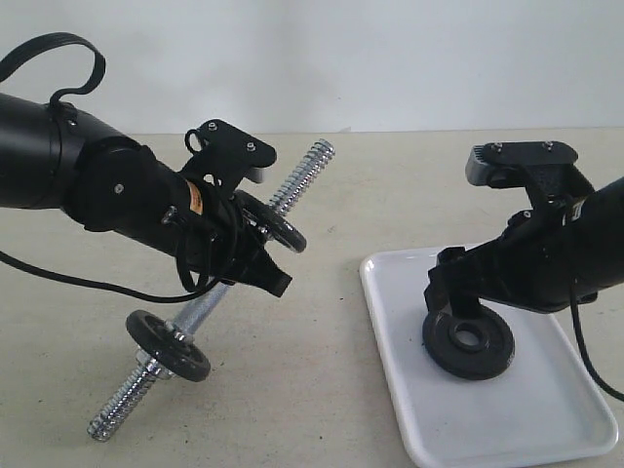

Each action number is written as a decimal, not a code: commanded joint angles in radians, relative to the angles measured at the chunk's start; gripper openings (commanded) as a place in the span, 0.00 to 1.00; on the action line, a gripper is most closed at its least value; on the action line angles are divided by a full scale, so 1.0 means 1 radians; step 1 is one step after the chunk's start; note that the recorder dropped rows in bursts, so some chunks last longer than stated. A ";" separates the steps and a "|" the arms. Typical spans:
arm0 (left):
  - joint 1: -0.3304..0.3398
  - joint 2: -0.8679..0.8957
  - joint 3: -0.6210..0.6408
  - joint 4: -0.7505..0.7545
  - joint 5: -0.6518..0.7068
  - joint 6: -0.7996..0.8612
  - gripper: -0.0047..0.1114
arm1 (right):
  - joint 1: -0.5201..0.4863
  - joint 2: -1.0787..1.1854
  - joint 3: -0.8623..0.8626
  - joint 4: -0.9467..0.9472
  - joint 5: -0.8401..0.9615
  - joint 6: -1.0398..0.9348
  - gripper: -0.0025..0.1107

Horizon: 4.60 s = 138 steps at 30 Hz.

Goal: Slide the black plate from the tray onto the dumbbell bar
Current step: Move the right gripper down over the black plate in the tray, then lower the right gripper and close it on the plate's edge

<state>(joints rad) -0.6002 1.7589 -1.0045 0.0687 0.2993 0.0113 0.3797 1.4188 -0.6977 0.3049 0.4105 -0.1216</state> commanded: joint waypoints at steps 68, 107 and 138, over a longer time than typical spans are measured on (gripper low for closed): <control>-0.002 -0.053 -0.026 0.002 -0.070 0.008 0.08 | 0.004 0.324 -0.273 -0.217 0.250 -0.061 0.95; -0.002 -0.053 -0.026 0.002 -0.064 0.034 0.08 | 0.004 0.477 -0.271 -0.265 0.206 -0.034 0.95; -0.002 -0.053 -0.026 0.002 -0.051 0.035 0.08 | 0.004 0.477 -0.269 -0.179 0.176 -0.004 0.02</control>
<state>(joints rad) -0.6002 1.7589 -1.0045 0.0611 0.2993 0.0300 0.3835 1.8755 -0.9757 0.0851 0.5930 -0.1220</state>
